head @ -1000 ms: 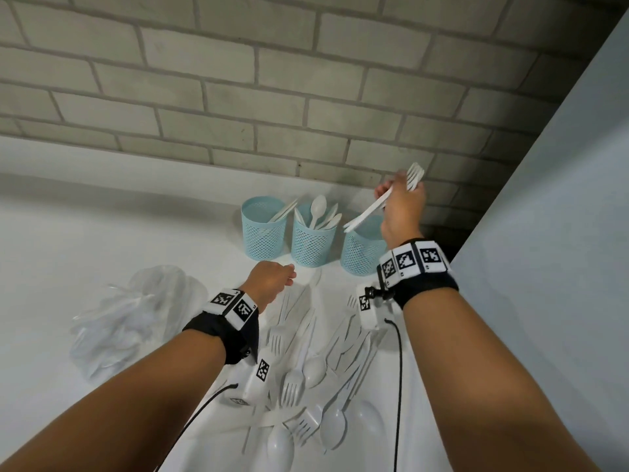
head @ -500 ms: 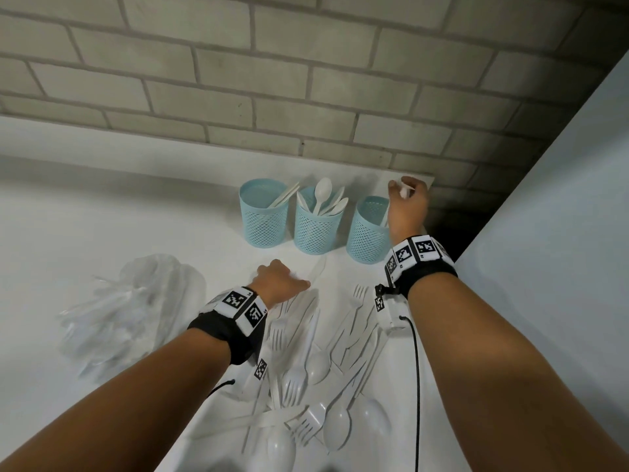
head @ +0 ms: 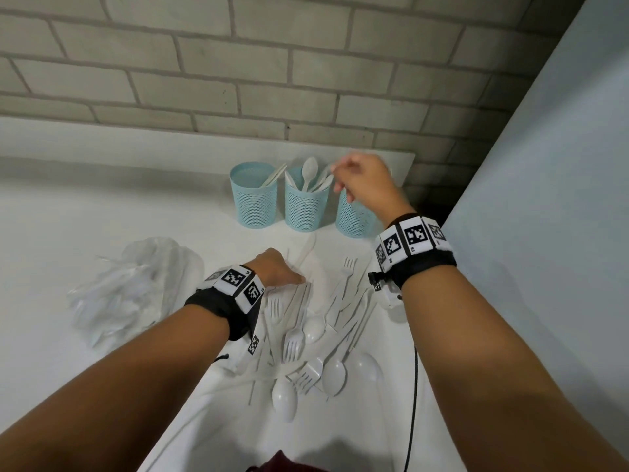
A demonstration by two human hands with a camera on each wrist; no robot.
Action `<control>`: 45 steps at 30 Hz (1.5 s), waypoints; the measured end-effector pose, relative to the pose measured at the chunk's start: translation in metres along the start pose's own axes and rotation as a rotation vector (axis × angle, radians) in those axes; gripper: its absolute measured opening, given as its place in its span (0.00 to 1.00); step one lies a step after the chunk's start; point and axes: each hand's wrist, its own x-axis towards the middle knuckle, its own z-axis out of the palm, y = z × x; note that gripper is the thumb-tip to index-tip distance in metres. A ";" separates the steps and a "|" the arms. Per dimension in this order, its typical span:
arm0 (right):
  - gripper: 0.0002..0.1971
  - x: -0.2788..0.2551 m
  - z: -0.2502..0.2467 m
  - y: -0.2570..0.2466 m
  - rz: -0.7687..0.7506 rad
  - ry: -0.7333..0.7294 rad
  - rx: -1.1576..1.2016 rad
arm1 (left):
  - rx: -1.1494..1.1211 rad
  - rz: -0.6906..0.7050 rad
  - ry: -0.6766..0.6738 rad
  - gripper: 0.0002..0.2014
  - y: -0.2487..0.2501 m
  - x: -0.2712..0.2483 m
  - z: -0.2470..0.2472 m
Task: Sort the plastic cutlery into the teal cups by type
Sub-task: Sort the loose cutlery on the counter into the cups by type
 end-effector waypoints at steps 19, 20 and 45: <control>0.35 -0.086 0.028 0.056 0.636 -0.395 -0.544 | 0.344 -0.057 0.131 0.36 0.026 -0.029 0.027; 0.34 -0.087 0.034 0.054 0.618 -0.407 -0.575 | 0.340 -0.067 0.124 0.37 0.025 -0.028 0.027; 0.10 -0.042 0.077 0.019 0.429 -0.200 -0.354 | 0.096 0.048 0.122 0.20 0.002 0.018 0.003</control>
